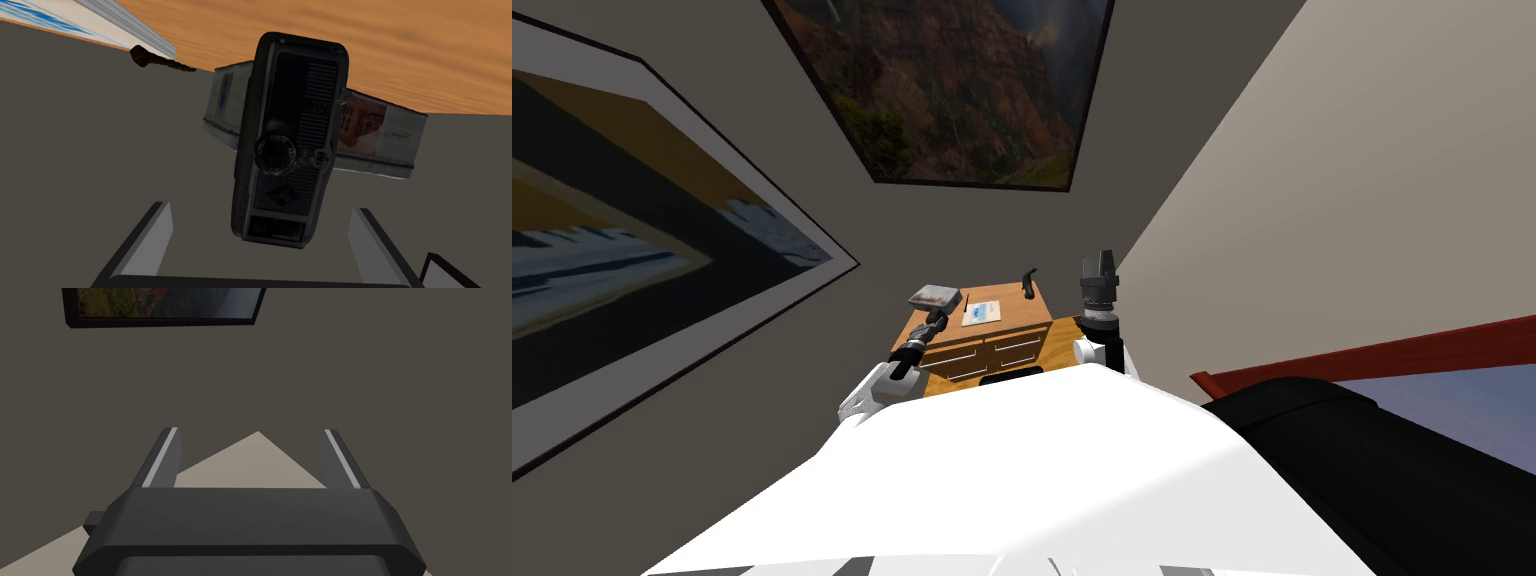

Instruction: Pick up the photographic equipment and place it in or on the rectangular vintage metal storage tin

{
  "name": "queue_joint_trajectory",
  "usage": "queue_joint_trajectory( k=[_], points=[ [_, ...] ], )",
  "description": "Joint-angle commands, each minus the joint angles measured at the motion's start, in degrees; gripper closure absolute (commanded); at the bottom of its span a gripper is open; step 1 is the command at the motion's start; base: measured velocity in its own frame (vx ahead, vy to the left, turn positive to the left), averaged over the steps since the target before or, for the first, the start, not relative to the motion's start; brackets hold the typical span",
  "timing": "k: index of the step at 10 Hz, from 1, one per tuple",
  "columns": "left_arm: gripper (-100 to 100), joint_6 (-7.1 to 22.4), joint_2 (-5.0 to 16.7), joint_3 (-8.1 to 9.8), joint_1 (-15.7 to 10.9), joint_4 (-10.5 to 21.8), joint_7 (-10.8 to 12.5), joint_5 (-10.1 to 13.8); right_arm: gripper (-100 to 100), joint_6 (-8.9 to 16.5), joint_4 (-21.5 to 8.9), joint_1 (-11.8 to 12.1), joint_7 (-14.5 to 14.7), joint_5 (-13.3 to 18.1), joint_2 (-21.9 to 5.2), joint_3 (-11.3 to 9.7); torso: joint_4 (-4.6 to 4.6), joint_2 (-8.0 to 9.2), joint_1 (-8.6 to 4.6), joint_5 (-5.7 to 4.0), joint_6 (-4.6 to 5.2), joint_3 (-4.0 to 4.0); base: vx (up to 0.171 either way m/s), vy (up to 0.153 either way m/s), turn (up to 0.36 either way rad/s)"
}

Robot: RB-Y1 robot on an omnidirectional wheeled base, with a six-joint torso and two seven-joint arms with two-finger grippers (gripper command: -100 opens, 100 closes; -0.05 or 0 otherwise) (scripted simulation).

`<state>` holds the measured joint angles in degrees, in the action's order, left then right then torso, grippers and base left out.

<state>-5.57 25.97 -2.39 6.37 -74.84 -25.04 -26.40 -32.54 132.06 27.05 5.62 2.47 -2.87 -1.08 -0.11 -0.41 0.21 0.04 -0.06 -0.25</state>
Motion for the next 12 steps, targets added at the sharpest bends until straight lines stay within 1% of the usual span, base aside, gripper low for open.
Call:
queue_joint_trajectory(
  k=[1, 2, 3, 7, 8, 9, 10, 11, 12],
  points=[
    [0, 0.0, 0.0, 0.0, 0.0, 0.0, 0.0, 0.0, 0, 0.0, 0.0, 0.0, 0.0, 0.0, 0.0, 0.0, 0.0, 0.0, 0.0, 0.0, 0.0, 0.0, 0.017, 0.009, 0.001],
    [-100, 0.0, 0.0, 0.0, 0.0, 0.0, 0.0, 0.0, 0, 0.0, 0.0, 0.0, 0.0, 0.0, 0.0, 0.0, 0.07, 0.26, -0.14, -0.04, 0.0, 0.16, 0.008, 0.004, 0.0],
    [100, 0.0, 0.0, 0.0, 0.0, 0.0, 0.0, 0.0, 0, 0.0, 0.0, 0.0, 0.0, 0.0, 0.0, 0.0, 0.1, 0.38, -0.19, -0.05, 0.0, 0.23, 0.0, 0.0, 0.0],
    [100, 0.0, 0.0, 0.01, 0.0, 0.0, 0.0, 0.0, 0, 0.0, 0.0, 0.0, 0.0, 0.0, 0.0, 0.0, 0.12, 0.46, -0.21, -0.04, 0.01, 0.28, 0.0, 0.0, 0.0],
    [0, 0.0, 0.0, 0.01, 0.0, 0.0, 0.0, 0.0, 0, 0.0, 0.0, 0.0, 0.0, 0.0, 0.0, 0.0, 0.12, 0.46, -0.22, -0.05, 0.01, 0.28, 0.0, 0.0, 0.0],
    [100, 0.0, 0.0, 0.01, 0.0, 0.0, 0.0, 0.0, 0, 0.0, 0.0, 0.0, 0.0, 0.0, 0.0, 0.0, 0.11, 0.46, -0.22, -0.05, 0.01, 0.28, 0.0, 0.0, 0.0],
    [0, 0.0, 0.0, 0.01, 0.0, 0.0, 0.0, 0.0, 0, 0.0, 0.0, 0.0, 0.0, 0.0, 0.0, 0.0, 0.11, 0.46, -0.22, -0.04, 0.01, 0.28, 0.0, 0.0, 0.0],
    [100, 0.0, 1.4, 1.47, -1.9, -1.1, -0.1, -0.6, 0, 0.0, 0.0, 0.0, 0.0, 0.0, 0.0, 0.0, 0.11, 0.46, -0.21, -0.04, 0.01, 0.28, -0.094, -0.051, -0.015],
    [100, 0.0, 1.4, 1.47, -1.9, -1.1, -0.1, -0.6, 0, 0.0, 0.0, 0.0, 0.0, 0.0, 0.0, 0.0, 0.24, 0.73, -0.41, -0.14, 0.05, 0.46, -0.115, -0.046, -0.013]
  ],
)
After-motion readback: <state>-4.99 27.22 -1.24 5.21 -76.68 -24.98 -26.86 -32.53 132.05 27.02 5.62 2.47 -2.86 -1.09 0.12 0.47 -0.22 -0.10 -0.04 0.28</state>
